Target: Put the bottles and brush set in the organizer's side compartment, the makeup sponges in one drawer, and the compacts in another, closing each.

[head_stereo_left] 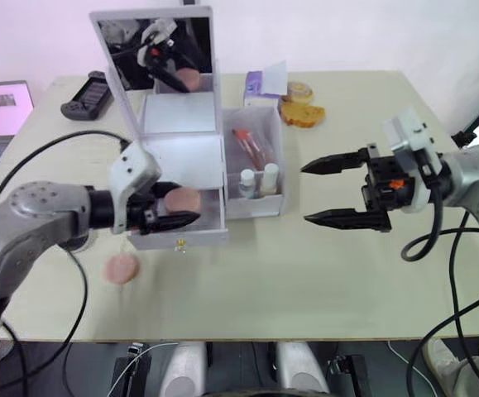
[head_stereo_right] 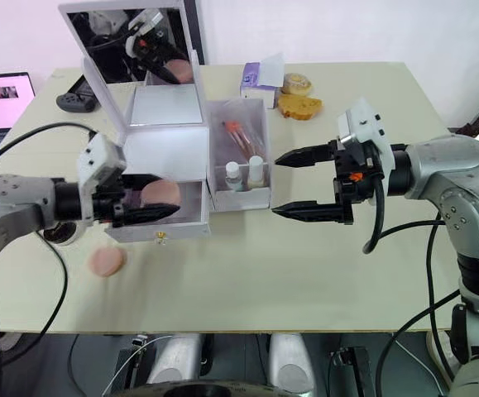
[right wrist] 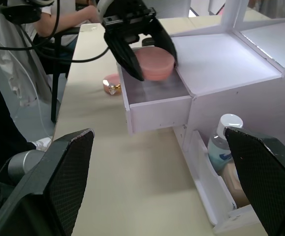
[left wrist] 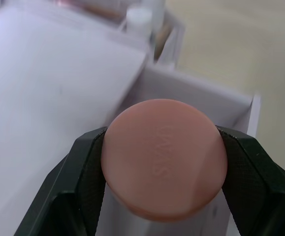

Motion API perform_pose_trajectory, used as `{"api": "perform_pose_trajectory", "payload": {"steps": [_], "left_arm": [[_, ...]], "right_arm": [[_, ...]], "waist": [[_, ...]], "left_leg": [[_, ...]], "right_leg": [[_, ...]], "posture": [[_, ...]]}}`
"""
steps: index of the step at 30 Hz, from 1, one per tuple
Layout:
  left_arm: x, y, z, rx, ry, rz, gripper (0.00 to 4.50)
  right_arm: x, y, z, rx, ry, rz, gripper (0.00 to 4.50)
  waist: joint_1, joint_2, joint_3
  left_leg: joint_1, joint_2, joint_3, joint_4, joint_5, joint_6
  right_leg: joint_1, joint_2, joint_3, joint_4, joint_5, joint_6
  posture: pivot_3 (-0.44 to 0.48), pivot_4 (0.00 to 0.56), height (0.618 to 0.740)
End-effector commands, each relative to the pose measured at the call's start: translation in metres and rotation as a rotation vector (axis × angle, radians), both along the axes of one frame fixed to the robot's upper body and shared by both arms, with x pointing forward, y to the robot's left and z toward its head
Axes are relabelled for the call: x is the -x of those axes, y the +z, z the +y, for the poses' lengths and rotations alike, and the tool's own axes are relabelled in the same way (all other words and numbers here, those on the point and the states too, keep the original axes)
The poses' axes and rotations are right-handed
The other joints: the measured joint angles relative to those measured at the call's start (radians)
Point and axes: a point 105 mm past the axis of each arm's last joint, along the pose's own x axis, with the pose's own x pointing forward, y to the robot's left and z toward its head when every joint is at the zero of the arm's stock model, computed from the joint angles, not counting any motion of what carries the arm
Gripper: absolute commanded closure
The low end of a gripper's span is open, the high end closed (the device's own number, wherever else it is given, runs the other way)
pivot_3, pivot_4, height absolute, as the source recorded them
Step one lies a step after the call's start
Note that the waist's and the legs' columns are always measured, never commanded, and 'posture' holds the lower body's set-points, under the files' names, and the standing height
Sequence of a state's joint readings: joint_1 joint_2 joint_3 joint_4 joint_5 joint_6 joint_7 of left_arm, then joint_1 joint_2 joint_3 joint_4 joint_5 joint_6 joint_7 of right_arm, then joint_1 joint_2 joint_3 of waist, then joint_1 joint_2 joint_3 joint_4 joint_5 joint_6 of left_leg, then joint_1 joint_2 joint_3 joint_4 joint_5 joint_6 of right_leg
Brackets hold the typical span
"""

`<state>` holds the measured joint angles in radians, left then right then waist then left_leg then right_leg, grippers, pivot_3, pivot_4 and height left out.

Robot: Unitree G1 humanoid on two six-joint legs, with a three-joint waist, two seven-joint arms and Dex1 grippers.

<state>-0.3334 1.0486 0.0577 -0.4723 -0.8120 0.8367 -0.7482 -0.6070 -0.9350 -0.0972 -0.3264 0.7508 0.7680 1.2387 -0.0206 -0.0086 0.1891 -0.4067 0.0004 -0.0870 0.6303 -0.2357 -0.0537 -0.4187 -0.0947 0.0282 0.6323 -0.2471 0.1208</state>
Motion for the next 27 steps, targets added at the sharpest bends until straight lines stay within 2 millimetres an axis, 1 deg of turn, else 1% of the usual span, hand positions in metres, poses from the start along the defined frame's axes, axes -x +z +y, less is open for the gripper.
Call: {"api": "perform_pose_trajectory", "payload": {"steps": [1,9,14,18,22,27], "left_arm": [[0.002,0.009,0.008,0.007,0.024,-0.069,1.81],[0.002,0.015,-0.003,0.051,0.012,-0.101,1.81],[0.001,0.016,-0.002,0.037,0.014,-0.092,1.81],[0.006,0.025,-0.006,0.053,-0.023,-0.092,1.81],[0.006,0.030,0.001,0.020,-0.001,-0.098,1.81],[0.012,0.025,0.013,-0.015,0.031,-0.073,1.81]], "right_arm": [[0.003,0.011,0.002,-0.009,0.025,-0.050,0.00],[0.000,0.012,0.004,-0.008,0.035,-0.053,0.00],[-0.001,0.013,0.004,-0.006,0.032,-0.052,0.00],[-0.002,0.013,0.003,-0.006,0.030,-0.051,0.00],[-0.002,0.012,0.004,-0.010,0.035,-0.049,0.00],[-0.003,0.011,0.006,-0.013,0.045,-0.046,0.00]], "waist": [[0.003,0.000,0.000],[0.006,-0.001,0.001],[0.002,-0.001,0.001],[0.004,-0.001,0.001],[0.002,-0.002,0.001],[0.000,-0.002,0.001]], "left_leg": [[0.000,0.000,0.000,0.000,0.000,0.000],[0.000,0.000,0.000,0.002,0.000,0.000],[0.000,0.000,0.000,0.001,0.000,0.000],[0.000,0.000,0.000,0.001,0.000,0.000],[0.000,0.000,0.000,0.001,0.000,0.000],[0.000,0.000,0.000,0.001,0.000,0.000]], "right_leg": [[0.000,0.000,0.000,0.000,0.000,0.000],[0.001,0.000,0.000,-0.001,0.000,0.000],[0.001,0.000,0.000,0.000,0.000,0.000],[0.001,0.000,0.000,0.000,0.000,0.000],[0.001,0.000,0.000,0.000,0.000,0.000],[0.001,0.000,0.000,0.000,0.000,0.000]], "posture": [[0.000,0.150,0.740],[0.000,0.150,0.740],[0.000,0.150,0.740],[0.000,0.150,0.740],[0.000,0.150,0.740],[0.000,0.150,0.740]]}}
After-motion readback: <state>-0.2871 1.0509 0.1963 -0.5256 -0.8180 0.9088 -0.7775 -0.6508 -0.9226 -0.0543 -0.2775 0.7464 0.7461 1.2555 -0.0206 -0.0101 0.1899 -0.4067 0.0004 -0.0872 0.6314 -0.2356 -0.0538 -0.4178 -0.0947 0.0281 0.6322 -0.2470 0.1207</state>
